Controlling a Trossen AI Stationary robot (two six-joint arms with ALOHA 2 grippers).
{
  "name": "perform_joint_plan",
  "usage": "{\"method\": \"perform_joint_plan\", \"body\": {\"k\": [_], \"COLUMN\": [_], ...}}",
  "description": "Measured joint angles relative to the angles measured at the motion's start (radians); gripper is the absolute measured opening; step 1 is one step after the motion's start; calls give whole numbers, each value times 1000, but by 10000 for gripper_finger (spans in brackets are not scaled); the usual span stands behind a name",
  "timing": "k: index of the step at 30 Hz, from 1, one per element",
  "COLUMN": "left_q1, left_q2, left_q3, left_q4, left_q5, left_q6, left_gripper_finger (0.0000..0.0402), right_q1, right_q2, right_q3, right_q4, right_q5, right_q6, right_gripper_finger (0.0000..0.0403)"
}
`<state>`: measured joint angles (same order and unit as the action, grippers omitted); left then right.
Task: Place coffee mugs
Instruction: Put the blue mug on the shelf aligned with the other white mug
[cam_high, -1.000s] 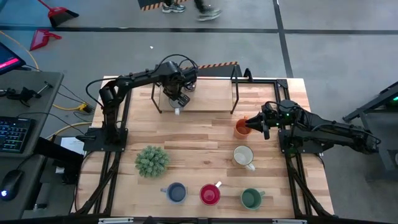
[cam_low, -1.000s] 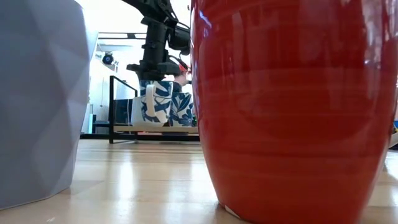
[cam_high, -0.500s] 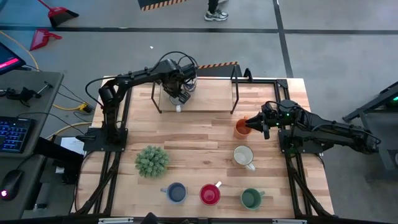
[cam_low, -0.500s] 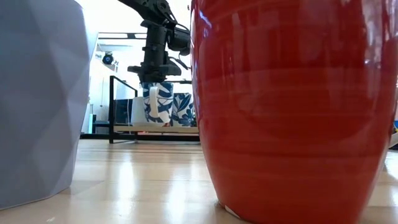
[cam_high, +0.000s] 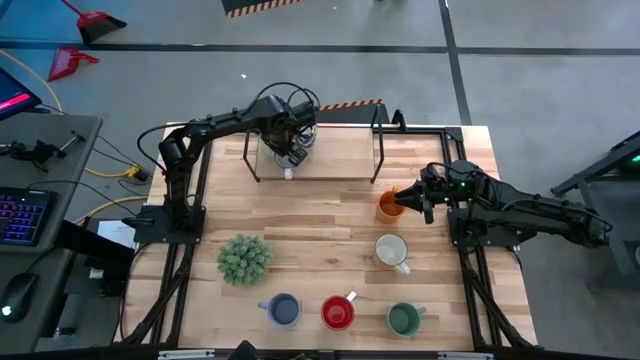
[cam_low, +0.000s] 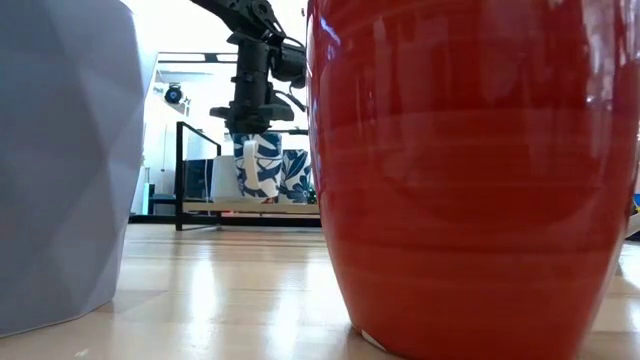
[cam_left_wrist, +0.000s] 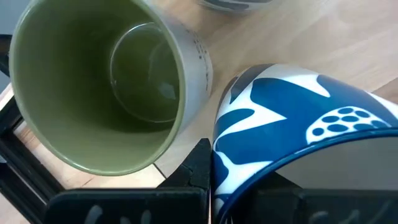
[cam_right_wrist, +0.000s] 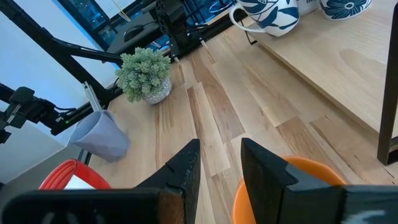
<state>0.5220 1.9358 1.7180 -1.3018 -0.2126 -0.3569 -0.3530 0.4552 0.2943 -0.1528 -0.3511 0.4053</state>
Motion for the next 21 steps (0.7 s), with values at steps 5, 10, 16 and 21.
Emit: {"method": "perform_joint_plan", "body": {"k": [5,10,16,21], "left_q1": [0,0,-11,-22], "left_q2": [0,0,0,0], "left_q3": [0,0,0,0], "left_q4": [22,22,22,22], "left_q5": [0,-3,6,15], "left_q6": [-4,-7,2,-14], "left_gripper_finger": [10,10,10,10], "right_q1": [0,0,0,0], "right_q2": [0,0,0,0], "right_q3": [0,0,0,0], "right_q4": [0,0,0,0], "right_q5": [0,0,0,0], "right_q6": [-2,2,-4,-5], "right_gripper_finger": [97,97,97,97]}}
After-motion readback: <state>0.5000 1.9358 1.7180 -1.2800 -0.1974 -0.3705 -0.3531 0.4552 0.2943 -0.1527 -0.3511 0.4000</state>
